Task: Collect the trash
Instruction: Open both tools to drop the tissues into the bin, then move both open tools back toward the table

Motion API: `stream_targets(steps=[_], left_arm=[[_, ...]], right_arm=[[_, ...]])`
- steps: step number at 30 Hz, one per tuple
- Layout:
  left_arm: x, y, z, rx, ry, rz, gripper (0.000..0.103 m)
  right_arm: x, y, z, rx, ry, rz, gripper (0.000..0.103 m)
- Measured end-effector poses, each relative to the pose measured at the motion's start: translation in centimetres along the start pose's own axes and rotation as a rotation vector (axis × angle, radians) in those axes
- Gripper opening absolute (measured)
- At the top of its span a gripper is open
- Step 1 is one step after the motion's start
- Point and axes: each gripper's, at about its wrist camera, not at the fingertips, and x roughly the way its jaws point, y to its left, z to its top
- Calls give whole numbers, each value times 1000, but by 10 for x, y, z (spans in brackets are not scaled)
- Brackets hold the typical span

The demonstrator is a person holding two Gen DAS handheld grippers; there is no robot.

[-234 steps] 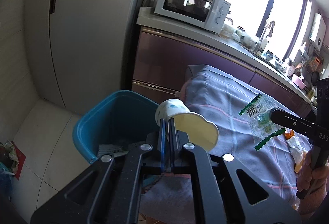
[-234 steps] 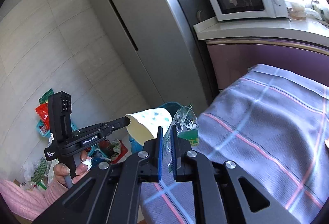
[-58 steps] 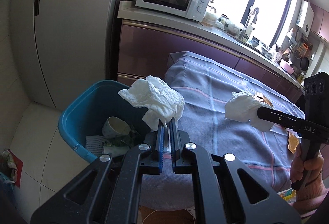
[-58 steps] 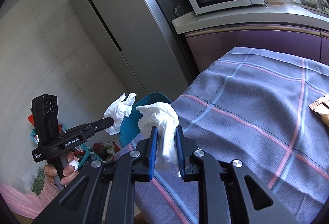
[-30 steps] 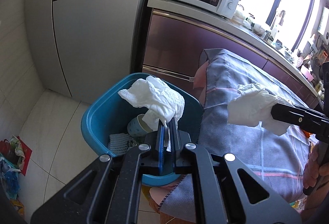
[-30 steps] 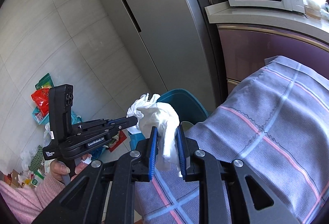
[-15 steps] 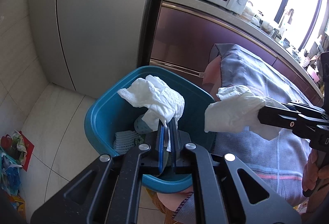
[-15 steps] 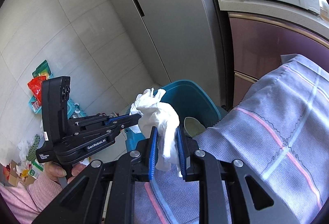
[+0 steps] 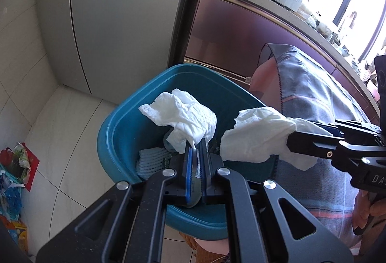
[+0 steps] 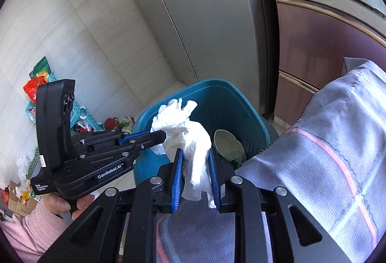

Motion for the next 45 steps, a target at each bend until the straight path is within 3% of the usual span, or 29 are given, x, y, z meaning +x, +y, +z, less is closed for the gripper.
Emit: stream_targets(steps=[8,16,26,29,33,45], left_arm=[[9,-1,3,-3,4,8,12],[9,-3,3,-9,-5,-3,17],[-35,-36,-4,64,-120,-49,32],[-53,-57,-7,109,-168,-93,40],[-68,-91,-16,173,-196,-183,44],[-70,-221,-58,415,-100,-436,45]], right_arm=[[20,1,6,12,37,-18,25],[14,-3,5,40,19,-14,30],[-30,-14,-11,66,-54,13,36],[-56,-18,-24,78,-102,12,45],[-92,-29,-45,113,-164,-16,45],[-216,-96,-159,360,-340,-257,45]])
